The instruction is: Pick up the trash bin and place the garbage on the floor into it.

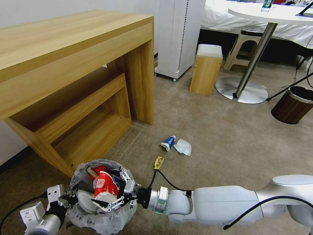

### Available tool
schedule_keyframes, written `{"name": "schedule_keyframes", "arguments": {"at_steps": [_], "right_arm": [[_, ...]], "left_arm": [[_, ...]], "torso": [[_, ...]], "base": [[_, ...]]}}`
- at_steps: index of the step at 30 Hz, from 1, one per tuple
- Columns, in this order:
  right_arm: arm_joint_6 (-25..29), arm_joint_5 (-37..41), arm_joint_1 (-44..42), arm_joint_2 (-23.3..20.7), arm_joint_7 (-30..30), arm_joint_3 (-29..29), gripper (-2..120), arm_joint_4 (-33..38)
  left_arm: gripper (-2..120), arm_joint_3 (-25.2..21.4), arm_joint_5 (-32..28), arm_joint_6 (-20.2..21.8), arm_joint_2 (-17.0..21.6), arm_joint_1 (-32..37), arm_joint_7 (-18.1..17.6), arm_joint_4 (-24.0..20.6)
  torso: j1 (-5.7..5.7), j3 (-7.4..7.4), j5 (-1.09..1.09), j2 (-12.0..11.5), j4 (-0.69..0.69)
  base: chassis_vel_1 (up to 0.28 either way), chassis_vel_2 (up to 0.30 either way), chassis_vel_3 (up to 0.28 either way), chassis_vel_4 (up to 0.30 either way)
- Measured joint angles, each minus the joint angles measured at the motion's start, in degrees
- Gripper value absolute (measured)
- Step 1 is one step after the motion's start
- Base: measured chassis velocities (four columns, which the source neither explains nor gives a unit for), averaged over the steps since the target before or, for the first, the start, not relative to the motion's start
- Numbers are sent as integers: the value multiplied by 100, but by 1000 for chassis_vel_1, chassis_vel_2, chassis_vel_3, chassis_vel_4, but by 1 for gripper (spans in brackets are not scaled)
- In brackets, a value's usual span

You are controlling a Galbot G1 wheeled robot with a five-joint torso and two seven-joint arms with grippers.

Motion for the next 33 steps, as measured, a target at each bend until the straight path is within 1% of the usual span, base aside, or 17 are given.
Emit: {"name": "schedule_keyframes", "arguments": {"at_steps": [2,4,7,8,10,12,15,16,18,19,21,24,26,27,30,31,33], "right_arm": [[-93,63,-204,-148,113,494,100,145],[-159,119,-314,-206,194,750,100,197],[-534,386,-693,-408,674,1820,100,355],[-534,386,-693,-408,674,1820,100,355],[-906,586,-965,-542,1020,2601,100,487],[-1072,640,-1059,-581,1192,2837,100,544],[-1933,812,-1550,-799,1952,4111,100,768],[-1933,812,-1550,-799,1952,4111,100,768],[-2603,1015,-1952,-998,2479,4871,100,895],[-2603,1015,-1952,-998,2479,4871,100,895],[-3336,1250,-2384,-1163,2918,5405,100,959],[-3696,1283,-2769,-1337,2945,5774,100,937],[-4062,1373,-3257,-1555,2855,6277,100,921],[-4062,1373,-3257,-1555,2855,6277,100,921],[-4064,1308,-3867,-1738,2606,6898,100,777],[-4064,1308,-3867,-1738,2606,6898,100,777],[-3746,863,-4348,-1837,2331,7385,100,618]], "left_arm": [[0,-19,4,-4,-3,7,0,5],[0,-33,2,-7,-3,9,0,-1],[0,-78,-4,-12,5,9,0,-49],[0,-78,-4,-12,5,9,0,-49],[0,-109,-4,-13,1,6,0,-102],[0,-116,-4,-13,-1,8,0,-121],[0,-145,19,-13,-19,62,1,-233],[0,-145,19,-13,-19,62,1,-233],[0,-138,118,-14,-14,144,29,-261],[0,-138,118,-14,-14,144,29,-261],[0,-95,234,-21,-42,187,73,-265],[0,-70,300,-34,-69,196,99,-278],[0,-58,329,-41,-78,196,117,-299],[0,-58,329,-41,-78,196,117,-299],[0,-28,373,-56,-96,178,140,-299],[0,-28,373,-56,-96,178,140,-299],[0,6,444,-86,-143,153,180,-293]], "torso": [[0,0,0,0,0],[0,0,1,0,-1],[0,0,1,0,-2],[0,0,1,0,-2],[0,0,1,0,0],[0,0,1,0,-2],[0,-1,2,0,-1],[0,-1,2,0,-1],[0,0,2,0,-1],[0,0,2,0,-1],[0,0,2,0,2],[0,0,1,0,1],[0,-1,2,0,-3],[0,-1,2,0,-3],[0,0,3,0,-1],[0,0,3,0,-1],[0,0,2,0,-1]], "base": [[0,0,0,0],[0,0,0,0],[0,0,0,0],[0,0,0,0],[0,0,0,0],[0,0,0,0],[0,0,0,0],[0,0,0,0],[0,0,0,0],[0,0,0,0],[0,0,0,0],[0,0,0,0],[0,0,0,0],[0,0,0,0],[0,0,0,0],[0,0,0,0],[0,0,0,0]]}}
